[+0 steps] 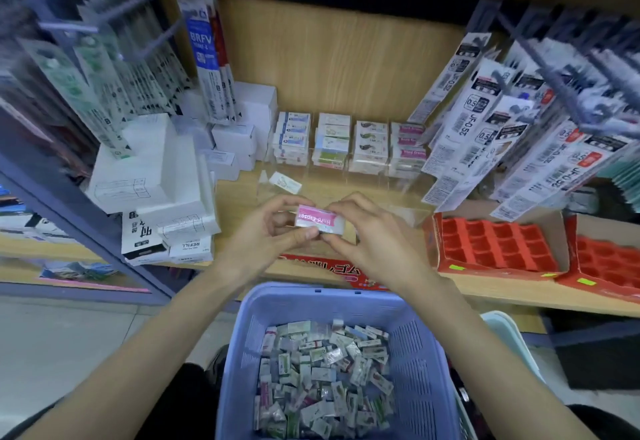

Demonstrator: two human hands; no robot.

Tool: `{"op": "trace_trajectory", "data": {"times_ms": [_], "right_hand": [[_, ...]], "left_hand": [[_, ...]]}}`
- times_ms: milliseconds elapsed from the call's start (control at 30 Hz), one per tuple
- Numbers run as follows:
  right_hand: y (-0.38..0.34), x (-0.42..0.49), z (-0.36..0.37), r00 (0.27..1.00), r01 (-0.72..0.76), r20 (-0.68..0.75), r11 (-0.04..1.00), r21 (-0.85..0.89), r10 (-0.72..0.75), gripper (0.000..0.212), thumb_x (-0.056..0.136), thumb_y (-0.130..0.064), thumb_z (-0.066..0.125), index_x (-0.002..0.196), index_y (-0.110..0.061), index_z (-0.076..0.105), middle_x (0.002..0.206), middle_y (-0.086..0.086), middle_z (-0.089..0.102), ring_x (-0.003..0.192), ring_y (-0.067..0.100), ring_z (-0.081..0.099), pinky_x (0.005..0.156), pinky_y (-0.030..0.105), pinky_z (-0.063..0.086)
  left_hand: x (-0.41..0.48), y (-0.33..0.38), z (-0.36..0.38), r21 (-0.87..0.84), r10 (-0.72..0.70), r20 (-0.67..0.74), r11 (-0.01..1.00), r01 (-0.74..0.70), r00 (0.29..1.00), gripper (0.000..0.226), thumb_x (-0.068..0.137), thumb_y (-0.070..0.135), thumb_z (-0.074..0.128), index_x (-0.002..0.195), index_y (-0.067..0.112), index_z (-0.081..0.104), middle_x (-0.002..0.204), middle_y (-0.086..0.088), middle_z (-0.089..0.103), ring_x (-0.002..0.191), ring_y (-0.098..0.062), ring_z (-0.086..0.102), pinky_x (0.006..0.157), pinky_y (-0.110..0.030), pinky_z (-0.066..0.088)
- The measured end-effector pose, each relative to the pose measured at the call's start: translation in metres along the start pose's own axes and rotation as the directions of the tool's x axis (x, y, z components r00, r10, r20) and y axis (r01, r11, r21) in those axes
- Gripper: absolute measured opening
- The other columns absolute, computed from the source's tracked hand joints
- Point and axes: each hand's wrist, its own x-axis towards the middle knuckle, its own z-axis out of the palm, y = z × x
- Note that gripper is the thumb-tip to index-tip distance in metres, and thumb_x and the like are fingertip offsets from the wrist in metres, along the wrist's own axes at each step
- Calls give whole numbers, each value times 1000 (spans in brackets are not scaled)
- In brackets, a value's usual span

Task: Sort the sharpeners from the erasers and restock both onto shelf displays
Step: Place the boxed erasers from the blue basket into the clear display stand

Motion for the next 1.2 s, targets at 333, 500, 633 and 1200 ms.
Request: {"op": "trace_trajectory", "data": {"times_ms": [333,500,633,1200], "right_hand": [[71,36,6,918,-397,33,915,72,396,35,85,-25,69,117,-12,64,114,4,62,94,21,60,75,28,44],[80,-2,3,880,-324,312,933,-156,357,38,86,-39,64,118,-19,64,116,0,61,103,22,61,83,36,48],[71,1,21,872,-229,293,854,-466,393,30,93,-35,52,121,-23,56,120,-1,55,99,26,64,71,33,48],[60,-9,6,896,-323,185,880,-349,403,31,94,-36,52,121,-22,55,120,-3,55,94,26,64,69,33,48]], "left_hand": [[63,-14,-53,464,179,-308,886,-17,934,22,88,4,62,104,18,59,107,4,58,93,-6,56,75,1,38],[60,-45,-26,791,304,-5,584,-183,953,20,86,19,65,105,14,66,114,0,59,110,-16,50,98,-17,29],[43,-60,-14,908,218,245,291,-303,945,44,86,43,42,115,18,62,126,-1,59,123,-14,40,105,-47,32],[34,-54,-18,814,103,168,547,-197,980,44,86,42,45,110,12,68,121,0,60,118,-20,51,99,-30,34]]}}
